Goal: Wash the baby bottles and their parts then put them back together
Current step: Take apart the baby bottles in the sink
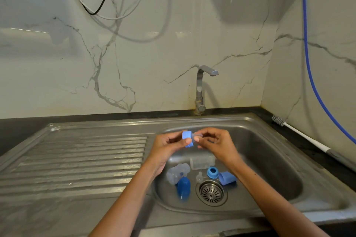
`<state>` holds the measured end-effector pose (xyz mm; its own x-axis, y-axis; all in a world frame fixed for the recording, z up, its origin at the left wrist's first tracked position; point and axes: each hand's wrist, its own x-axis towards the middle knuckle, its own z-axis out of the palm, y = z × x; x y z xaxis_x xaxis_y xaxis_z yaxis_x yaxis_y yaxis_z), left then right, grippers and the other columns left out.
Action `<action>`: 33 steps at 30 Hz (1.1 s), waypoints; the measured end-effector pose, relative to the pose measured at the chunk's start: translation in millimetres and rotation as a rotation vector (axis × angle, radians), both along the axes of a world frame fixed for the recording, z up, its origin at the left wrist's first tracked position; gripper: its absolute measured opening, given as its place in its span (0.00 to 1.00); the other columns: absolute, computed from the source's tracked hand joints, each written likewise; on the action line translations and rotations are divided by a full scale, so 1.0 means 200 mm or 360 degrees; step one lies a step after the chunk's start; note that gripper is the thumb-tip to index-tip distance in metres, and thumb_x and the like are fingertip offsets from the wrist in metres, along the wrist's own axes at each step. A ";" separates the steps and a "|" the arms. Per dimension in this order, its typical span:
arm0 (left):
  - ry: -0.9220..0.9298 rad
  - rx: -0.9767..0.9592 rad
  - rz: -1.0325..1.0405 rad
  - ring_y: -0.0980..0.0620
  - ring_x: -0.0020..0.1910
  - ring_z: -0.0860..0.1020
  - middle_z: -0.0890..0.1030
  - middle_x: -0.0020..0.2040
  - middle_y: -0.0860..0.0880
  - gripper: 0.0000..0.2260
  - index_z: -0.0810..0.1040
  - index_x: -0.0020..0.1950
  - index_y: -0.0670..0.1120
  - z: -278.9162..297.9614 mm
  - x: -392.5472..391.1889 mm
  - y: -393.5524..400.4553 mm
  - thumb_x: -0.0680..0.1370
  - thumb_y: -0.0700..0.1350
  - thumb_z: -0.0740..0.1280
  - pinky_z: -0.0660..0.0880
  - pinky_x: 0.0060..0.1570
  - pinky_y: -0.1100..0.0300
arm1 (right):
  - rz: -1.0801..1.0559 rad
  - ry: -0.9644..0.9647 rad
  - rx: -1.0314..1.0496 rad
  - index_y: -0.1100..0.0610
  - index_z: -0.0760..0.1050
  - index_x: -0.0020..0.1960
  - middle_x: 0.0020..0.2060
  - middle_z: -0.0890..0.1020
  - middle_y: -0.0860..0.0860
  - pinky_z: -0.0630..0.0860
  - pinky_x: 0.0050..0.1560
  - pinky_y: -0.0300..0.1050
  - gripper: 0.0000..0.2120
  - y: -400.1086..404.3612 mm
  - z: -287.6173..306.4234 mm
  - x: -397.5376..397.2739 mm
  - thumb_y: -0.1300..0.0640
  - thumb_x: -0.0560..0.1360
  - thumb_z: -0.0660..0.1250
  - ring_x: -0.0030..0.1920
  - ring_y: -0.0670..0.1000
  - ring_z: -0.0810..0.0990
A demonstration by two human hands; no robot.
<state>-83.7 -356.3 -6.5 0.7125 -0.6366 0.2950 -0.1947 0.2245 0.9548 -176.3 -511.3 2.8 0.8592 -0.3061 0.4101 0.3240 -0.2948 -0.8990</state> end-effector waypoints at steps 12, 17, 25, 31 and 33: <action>0.0048 -0.0001 0.0031 0.53 0.53 0.82 0.85 0.51 0.49 0.14 0.83 0.55 0.48 -0.03 -0.03 -0.01 0.69 0.44 0.74 0.78 0.49 0.64 | -0.0291 -0.0003 -0.0141 0.57 0.82 0.45 0.42 0.84 0.52 0.79 0.49 0.41 0.04 0.05 -0.08 0.05 0.65 0.72 0.72 0.45 0.49 0.83; 0.0097 0.0064 0.0031 0.53 0.53 0.82 0.85 0.52 0.49 0.16 0.81 0.58 0.45 -0.04 -0.03 -0.02 0.71 0.40 0.73 0.77 0.48 0.65 | -0.0267 0.0149 -0.0539 0.60 0.83 0.50 0.43 0.84 0.51 0.79 0.49 0.38 0.07 0.01 -0.05 0.04 0.64 0.72 0.72 0.45 0.47 0.83; 0.0644 -0.0032 -0.0063 0.49 0.49 0.83 0.84 0.51 0.42 0.17 0.81 0.56 0.39 -0.05 -0.01 -0.03 0.68 0.42 0.72 0.79 0.44 0.64 | 0.0044 0.0352 -0.0198 0.49 0.77 0.60 0.50 0.80 0.39 0.77 0.46 0.30 0.22 -0.01 -0.02 0.03 0.60 0.68 0.77 0.51 0.40 0.81; 0.1016 -0.0046 -0.0191 0.45 0.53 0.82 0.83 0.53 0.38 0.15 0.80 0.56 0.37 -0.06 0.01 -0.06 0.74 0.45 0.70 0.81 0.47 0.59 | -0.0022 0.0315 -0.0151 0.50 0.79 0.54 0.50 0.83 0.46 0.77 0.51 0.32 0.17 -0.03 -0.04 0.05 0.61 0.68 0.77 0.51 0.41 0.81; 0.1112 -0.0083 -0.0188 0.44 0.52 0.83 0.82 0.53 0.37 0.15 0.79 0.57 0.36 -0.06 0.01 -0.06 0.74 0.42 0.69 0.81 0.46 0.57 | -0.0018 0.0334 -0.0015 0.50 0.79 0.53 0.50 0.83 0.49 0.79 0.49 0.35 0.17 -0.04 -0.05 0.05 0.62 0.67 0.77 0.51 0.45 0.82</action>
<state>-81.1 -369.2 -18.8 0.6731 -0.7189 -0.1736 0.4878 0.2551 0.8349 -166.8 -519.2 -7.7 0.9225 -0.3133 0.2253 0.1265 -0.3058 -0.9436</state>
